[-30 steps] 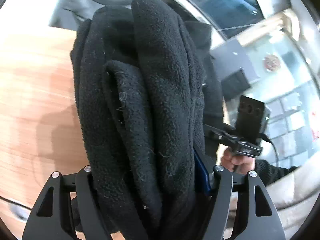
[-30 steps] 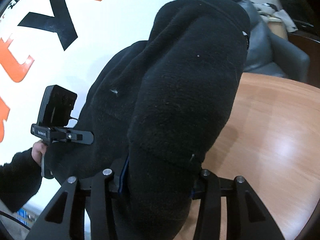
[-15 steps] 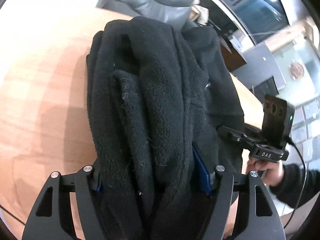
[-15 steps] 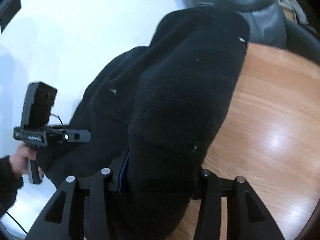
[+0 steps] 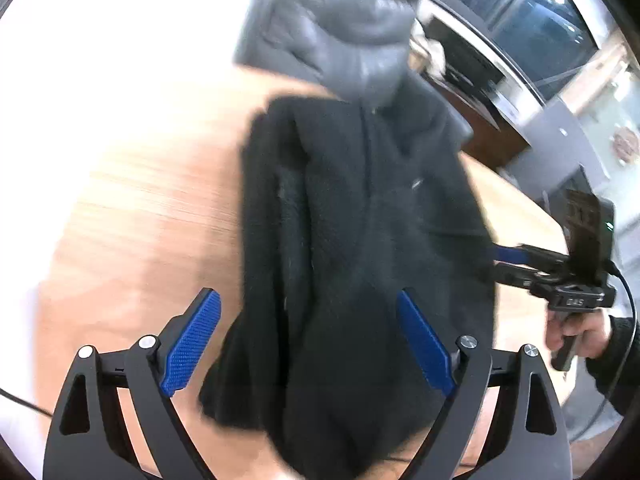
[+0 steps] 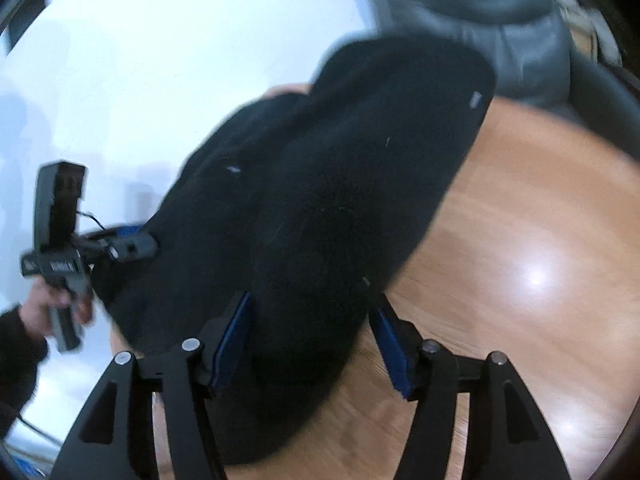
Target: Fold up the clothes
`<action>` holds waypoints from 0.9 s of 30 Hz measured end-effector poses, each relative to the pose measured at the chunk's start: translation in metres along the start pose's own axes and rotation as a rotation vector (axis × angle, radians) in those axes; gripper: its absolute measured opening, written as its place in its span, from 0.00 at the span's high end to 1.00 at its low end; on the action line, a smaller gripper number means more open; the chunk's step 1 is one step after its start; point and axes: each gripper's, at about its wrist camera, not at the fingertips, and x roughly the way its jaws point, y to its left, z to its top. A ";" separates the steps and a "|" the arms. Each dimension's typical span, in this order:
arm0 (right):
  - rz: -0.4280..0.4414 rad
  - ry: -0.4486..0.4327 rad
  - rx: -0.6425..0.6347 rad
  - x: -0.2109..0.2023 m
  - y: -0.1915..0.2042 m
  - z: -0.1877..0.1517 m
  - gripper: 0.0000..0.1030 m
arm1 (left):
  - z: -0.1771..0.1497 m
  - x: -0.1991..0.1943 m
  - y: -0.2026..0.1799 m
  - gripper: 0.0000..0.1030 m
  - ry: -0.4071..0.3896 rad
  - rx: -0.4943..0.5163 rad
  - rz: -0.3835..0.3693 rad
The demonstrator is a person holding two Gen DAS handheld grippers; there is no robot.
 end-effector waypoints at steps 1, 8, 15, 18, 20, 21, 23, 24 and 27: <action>-0.007 -0.036 -0.046 -0.024 0.003 -0.003 0.36 | -0.009 -0.025 -0.007 0.10 -0.032 -0.015 0.039; -0.069 -0.290 -0.286 -0.232 0.000 -0.035 0.31 | -0.085 -0.211 -0.054 0.00 -0.265 -0.207 0.338; -0.122 -0.432 -0.336 -0.392 -0.026 -0.076 0.23 | -0.161 -0.312 -0.149 0.00 -0.357 -0.351 0.578; -0.140 -0.447 -0.362 -0.421 -0.025 -0.086 0.20 | -0.186 -0.316 -0.194 0.00 -0.340 -0.380 0.628; -0.152 -0.455 -0.381 -0.438 -0.023 -0.093 0.16 | -0.198 -0.309 -0.216 0.00 -0.317 -0.395 0.653; -0.162 -0.450 -0.397 -0.436 -0.015 -0.103 0.13 | -0.203 -0.306 -0.227 0.00 -0.306 -0.403 0.665; -0.179 -0.422 -0.430 -0.428 0.003 -0.124 0.13 | -0.213 -0.295 -0.248 0.00 -0.292 -0.417 0.686; -0.183 -0.406 -0.428 -0.422 0.008 -0.130 0.13 | -0.215 -0.289 -0.256 0.00 -0.287 -0.420 0.692; -0.194 -0.358 -0.420 -0.402 0.024 -0.150 0.13 | -0.217 -0.277 -0.279 0.00 -0.274 -0.426 0.706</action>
